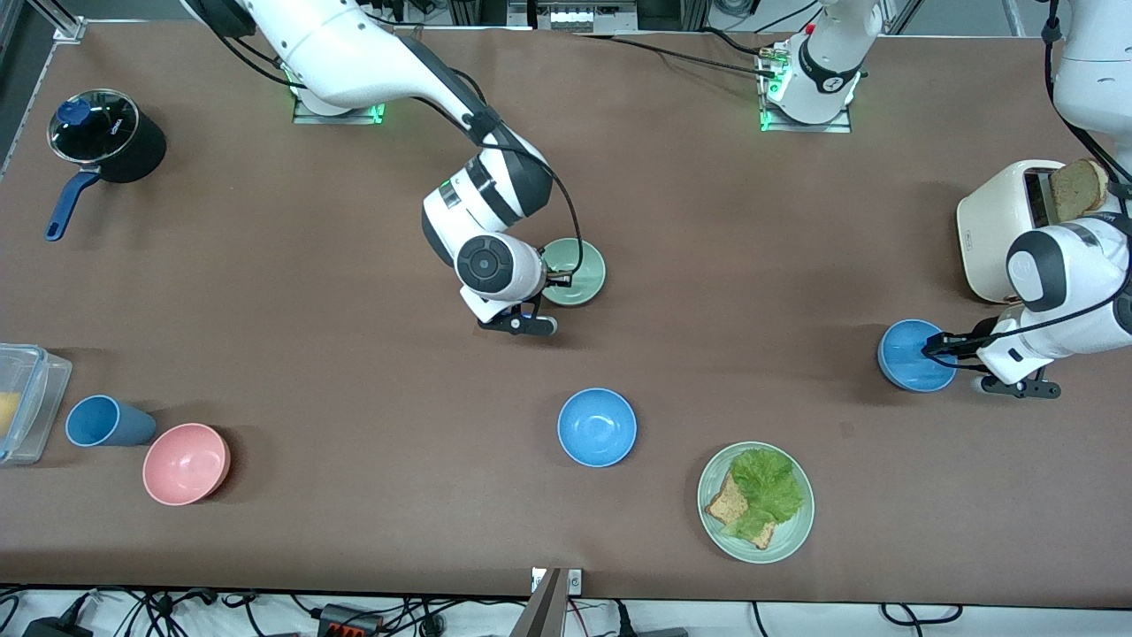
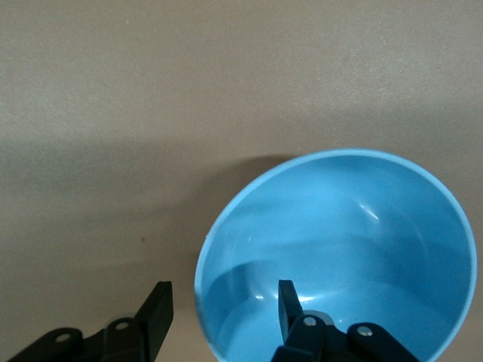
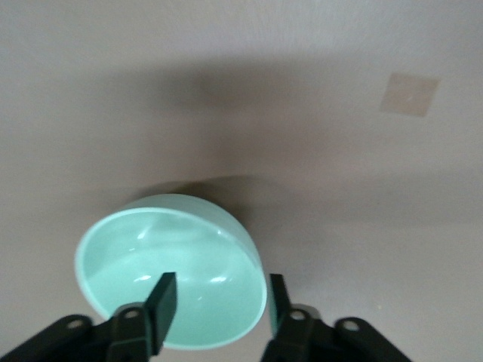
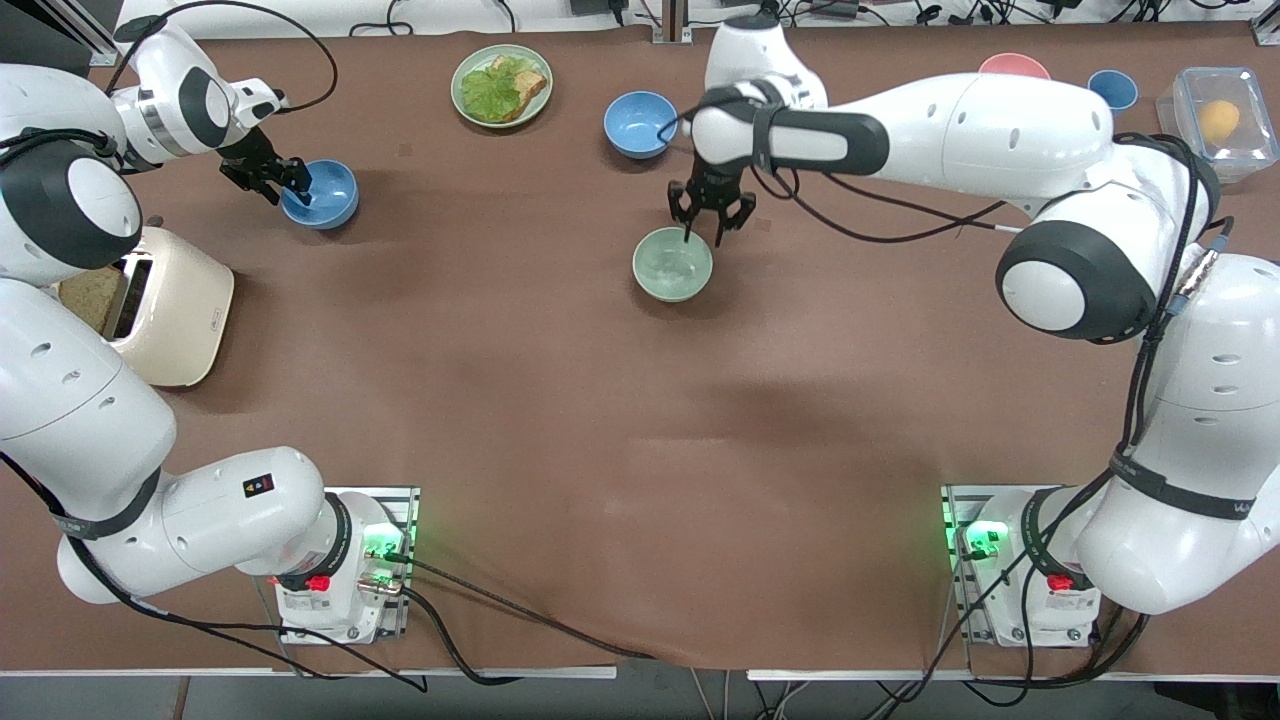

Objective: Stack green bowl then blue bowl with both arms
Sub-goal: 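Carry the green bowl to mid-table while the left gripper grasps the blue bowl, then release the green bowl and withdraw the right gripper to rest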

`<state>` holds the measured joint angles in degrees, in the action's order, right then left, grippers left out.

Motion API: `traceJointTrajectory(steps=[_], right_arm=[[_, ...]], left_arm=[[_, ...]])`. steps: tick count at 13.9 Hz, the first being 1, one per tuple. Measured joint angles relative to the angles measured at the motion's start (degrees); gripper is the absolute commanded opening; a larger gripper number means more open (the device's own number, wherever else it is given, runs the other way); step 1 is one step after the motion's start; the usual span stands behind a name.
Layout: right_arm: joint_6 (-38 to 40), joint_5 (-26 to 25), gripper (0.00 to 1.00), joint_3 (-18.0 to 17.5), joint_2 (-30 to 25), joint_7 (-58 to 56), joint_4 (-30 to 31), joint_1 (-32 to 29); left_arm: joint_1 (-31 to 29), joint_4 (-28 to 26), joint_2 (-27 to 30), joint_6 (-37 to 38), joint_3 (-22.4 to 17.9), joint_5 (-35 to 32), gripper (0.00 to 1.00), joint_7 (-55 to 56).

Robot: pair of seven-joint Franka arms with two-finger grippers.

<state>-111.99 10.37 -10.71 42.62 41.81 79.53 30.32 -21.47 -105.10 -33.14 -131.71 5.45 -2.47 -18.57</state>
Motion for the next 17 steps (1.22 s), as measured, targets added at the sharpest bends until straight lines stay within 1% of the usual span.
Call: traceJointTrajectory(steps=[2, 3, 4, 5, 7, 9, 11, 13, 15, 17], right_arm=[[4.7, -0.2, 1.0, 2.8, -2.4, 0.3, -3.9, -0.1], [7.0, -0.6, 1.0, 4.9, -4.1, 0.1, -5.4, -0.3], [8.6, -1.3, 1.0, 7.3, -5.9, -0.7, -6.3, -0.5], [9.4, -2.6, 1.0, 9.4, -7.8, -2.3, -6.8, -0.9], [10.0, -4.4, 1.0, 14.0, -11.2, -5.5, -6.9, -1.7], [10.7, -4.8, 1.0, 17.1, -13.6, -8.7, -6.9, -3.8], [11.7, -4.8, 1.0, 17.9, -15.2, -11.7, -6.9, -7.4], [12.5, -4.8, 1.0, 18.1, -16.6, -13.8, -6.9, -10.1], [14.4, -4.9, 1.0, 18.3, -17.7, -16.1, -6.9, -12.6], [15.5, -5.1, 1.0, 18.6, -19.1, -21.9, -7.0, -15.8]], left_arm=[[0.0, 0.0, 0.0, 0.0, 0.1, 0.0, 0.19, -0.2], [0.0, -0.1, 0.0, 0.0, 0.1, 0.0, 0.09, -0.3], [0.0, -0.1, 0.0, 0.0, 0.2, 0.0, 0.03, -0.4], [0.0, -0.1, 0.0, 0.0, 0.3, 0.0, 0.01, -0.4], [0.0, -0.1, 0.6, 0.7, 0.8, 0.0, 0.01, -0.7], [0.1, -0.1, 0.8, 1.6, 1.5, 0.0, 0.01, -1.9], [0.2, -0.1, 1.0, 2.4, 2.2, 0.0, 0.01, -3.1], [0.1, 0.1, 2.3, 5.2, 3.6, 0.0, 0.01, -3.5], [0.1, 1.1, 4.9, 10.6, 5.9, 0.1, 0.01, -3.5], [0.1, 2.5, 8.1, 16.0, 8.5, 1.1, 0.01, -3.5]])
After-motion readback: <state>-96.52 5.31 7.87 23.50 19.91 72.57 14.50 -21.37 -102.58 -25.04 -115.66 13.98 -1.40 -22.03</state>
